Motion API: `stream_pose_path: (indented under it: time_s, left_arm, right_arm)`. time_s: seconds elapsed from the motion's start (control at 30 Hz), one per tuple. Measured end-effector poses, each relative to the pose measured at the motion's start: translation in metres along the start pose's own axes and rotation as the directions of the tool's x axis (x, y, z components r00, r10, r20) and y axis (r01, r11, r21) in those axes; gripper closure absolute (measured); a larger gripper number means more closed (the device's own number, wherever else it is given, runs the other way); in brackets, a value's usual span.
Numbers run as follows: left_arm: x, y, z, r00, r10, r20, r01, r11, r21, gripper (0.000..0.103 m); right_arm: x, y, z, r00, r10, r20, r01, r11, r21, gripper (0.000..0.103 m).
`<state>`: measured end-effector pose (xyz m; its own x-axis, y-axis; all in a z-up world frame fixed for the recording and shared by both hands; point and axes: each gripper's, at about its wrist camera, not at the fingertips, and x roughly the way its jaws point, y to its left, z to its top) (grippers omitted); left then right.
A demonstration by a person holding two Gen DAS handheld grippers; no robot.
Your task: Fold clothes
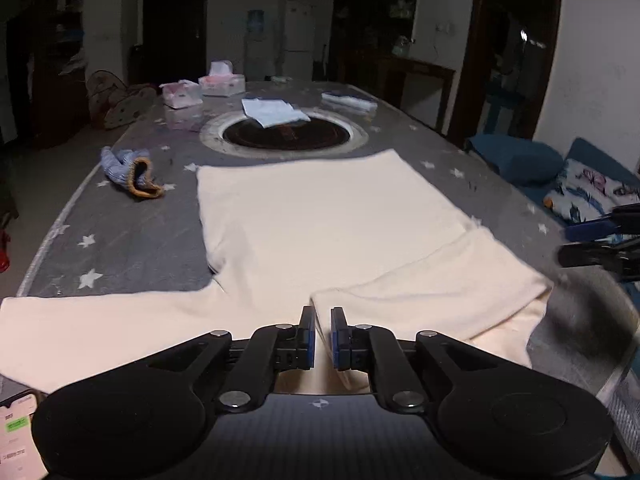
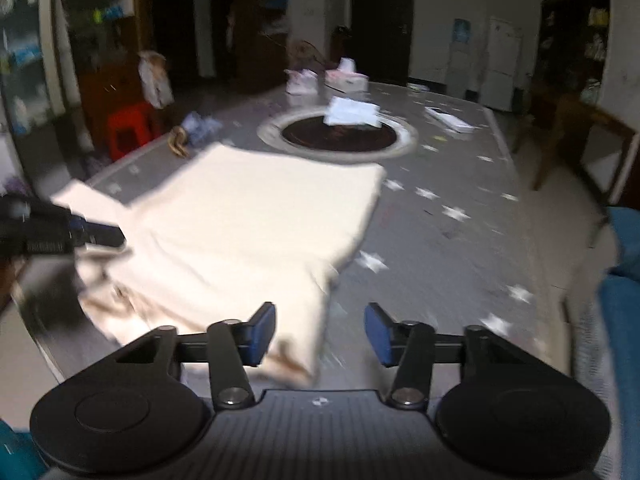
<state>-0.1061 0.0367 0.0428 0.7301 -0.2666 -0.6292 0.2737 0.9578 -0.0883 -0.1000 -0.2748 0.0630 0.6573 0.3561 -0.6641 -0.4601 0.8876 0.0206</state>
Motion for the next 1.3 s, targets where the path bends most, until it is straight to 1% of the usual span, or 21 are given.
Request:
stream_pose_path:
  time_s: [0.07, 0.1, 0.2, 0.23, 0.37, 0.5, 0.57, 0.63, 0.7, 0.77, 0.8, 0.83, 0.87, 0.93, 1.0, 1.03, 1.07, 1.1, 1.17, 1.23, 1.3]
  left_arm:
    - [-0.003, -0.003, 0.002, 1.000, -0.013, 0.012, 0.013, 1.000, 0.004, 0.094]
    - [-0.003, -0.005, 0.003, 1.000, -0.023, 0.015, 0.023, 1.000, 0.006, 0.094]
    - [0.009, -0.014, 0.004, 0.998, -0.069, -0.002, 0.069, 0.998, 0.003, 0.094]
    - [0.015, -0.016, 0.003, 0.997, -0.073, -0.013, 0.073, 0.997, 0.000, 0.094]
    - [0.035, -0.012, -0.002, 0.998, -0.045, -0.054, 0.043, 0.999, -0.027, 0.094]
    - [0.021, 0.003, -0.003, 1.000, -0.022, -0.021, 0.021, 0.997, -0.072, 0.093]
    - [0.009, 0.014, -0.004, 1.000, 0.021, 0.004, -0.021, 0.995, -0.100, 0.093]
    - [-0.002, 0.031, -0.005, 0.995, 0.093, 0.021, -0.088, 0.985, -0.148, 0.092]
    - [-0.012, 0.051, -0.007, 0.981, 0.192, 0.028, -0.182, 0.961, -0.206, 0.087]
    - [-0.021, 0.073, -0.010, 0.958, 0.286, 0.023, -0.269, 0.924, -0.272, 0.084]
    - [-0.025, 0.084, -0.011, 0.944, 0.331, 0.017, -0.310, 0.900, -0.305, 0.083]
    - [-0.029, 0.094, -0.013, 0.927, 0.374, 0.009, -0.350, 0.875, -0.334, 0.079]
    - [-0.032, 0.105, -0.016, 0.909, 0.417, -0.001, -0.389, 0.848, -0.359, 0.072]
    - [-0.039, 0.125, -0.021, 0.867, 0.498, -0.025, -0.464, 0.788, -0.406, 0.061]
    - [-0.043, 0.144, -0.026, 0.832, 0.551, -0.053, -0.514, 0.733, -0.446, 0.058]
    - [-0.044, 0.152, -0.028, 0.819, 0.570, -0.069, -0.532, 0.708, -0.465, 0.055]
    - [-0.045, 0.160, -0.030, 0.807, 0.584, -0.084, -0.546, 0.685, -0.482, 0.054]
    - [-0.045, 0.166, -0.032, 0.800, 0.592, -0.096, -0.555, 0.669, -0.495, 0.054]
    - [-0.042, 0.177, -0.035, 0.801, 0.589, -0.110, -0.554, 0.658, -0.510, 0.054]
    - [-0.040, 0.185, -0.037, 0.808, 0.577, -0.123, -0.546, 0.653, -0.525, 0.054]
    - [-0.037, 0.192, -0.040, 0.818, 0.559, -0.133, -0.531, 0.647, -0.547, 0.056]
  right_arm:
    - [0.017, 0.003, 0.010, 0.999, 0.038, 0.010, -0.038, 0.999, -0.007, 0.063]
    - [0.027, 0.004, 0.014, 0.999, 0.050, 0.006, -0.050, 0.999, -0.006, 0.067]
    - [0.053, 0.005, 0.019, 0.997, 0.081, -0.016, -0.081, 0.997, 0.009, 0.073]
    - [0.058, 0.006, 0.018, 0.996, 0.087, -0.024, -0.086, 0.996, 0.013, 0.075]
    - [0.073, 0.004, 0.013, 0.996, 0.067, -0.056, -0.066, 0.997, 0.030, 0.076]
    - [0.072, 0.000, 0.012, 0.997, 0.055, -0.055, -0.054, 0.998, 0.032, 0.076]
    - [0.069, 0.000, 0.014, 0.998, 0.056, -0.042, -0.055, 0.998, 0.037, 0.075]
    - [0.066, 0.001, 0.016, 0.998, 0.058, -0.031, -0.056, 0.998, 0.038, 0.075]
    - [0.062, 0.004, 0.018, 0.998, 0.068, -0.020, -0.067, 0.997, 0.037, 0.074]
    - [0.060, 0.008, 0.020, 0.997, 0.080, -0.012, -0.080, 0.996, 0.031, 0.073]
    - [0.058, 0.010, 0.021, 0.996, 0.085, -0.008, -0.085, 0.996, 0.026, 0.069]
    - [0.057, 0.013, 0.022, 0.996, 0.091, -0.003, -0.090, 0.996, 0.021, 0.064]
    - [0.056, 0.015, 0.023, 0.995, 0.097, 0.000, -0.097, 0.995, 0.016, 0.064]
    - [0.054, 0.020, 0.024, 0.994, 0.110, 0.006, -0.110, 0.994, 0.008, 0.063]
    - [0.052, 0.024, 0.024, 0.993, 0.121, 0.010, -0.121, 0.993, 0.001, 0.061]
    - [0.051, 0.026, 0.025, 0.992, 0.126, 0.012, -0.126, 0.992, -0.003, 0.059]
    - [0.051, 0.028, 0.025, 0.991, 0.130, 0.014, -0.129, 0.992, -0.008, 0.058]
    - [0.050, 0.029, 0.025, 0.991, 0.131, 0.015, -0.131, 0.991, -0.010, 0.058]
    - [0.050, 0.032, 0.024, 0.991, 0.134, 0.016, -0.134, 0.991, -0.011, 0.058]
    - [0.049, 0.033, 0.024, 0.991, 0.135, 0.015, -0.134, 0.991, -0.010, 0.057]
    - [0.048, 0.033, 0.024, 0.991, 0.133, 0.015, -0.133, 0.991, -0.008, 0.057]
